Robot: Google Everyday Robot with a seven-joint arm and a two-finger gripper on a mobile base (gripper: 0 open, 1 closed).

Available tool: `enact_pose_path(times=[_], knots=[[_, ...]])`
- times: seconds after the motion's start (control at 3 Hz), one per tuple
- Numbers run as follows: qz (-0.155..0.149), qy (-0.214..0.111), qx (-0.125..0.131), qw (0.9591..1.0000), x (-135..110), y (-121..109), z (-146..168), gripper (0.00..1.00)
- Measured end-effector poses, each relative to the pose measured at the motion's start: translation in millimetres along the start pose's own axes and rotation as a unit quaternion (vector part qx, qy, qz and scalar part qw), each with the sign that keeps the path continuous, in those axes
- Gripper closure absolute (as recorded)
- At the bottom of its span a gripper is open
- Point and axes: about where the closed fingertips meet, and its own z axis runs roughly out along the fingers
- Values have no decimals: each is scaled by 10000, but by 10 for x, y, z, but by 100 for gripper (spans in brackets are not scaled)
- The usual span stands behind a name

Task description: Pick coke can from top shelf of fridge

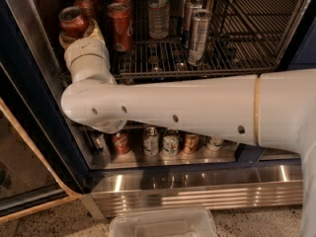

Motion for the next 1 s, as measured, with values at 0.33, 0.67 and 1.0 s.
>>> enact_pose_path(times=[0.33,0.67,1.0], knots=[[296,-53,-156,9994,-270,105,-430,100],[331,-52,-173,9993,-281,111,-433,100],[571,-131,-243,9980,-381,154,-599,100]])
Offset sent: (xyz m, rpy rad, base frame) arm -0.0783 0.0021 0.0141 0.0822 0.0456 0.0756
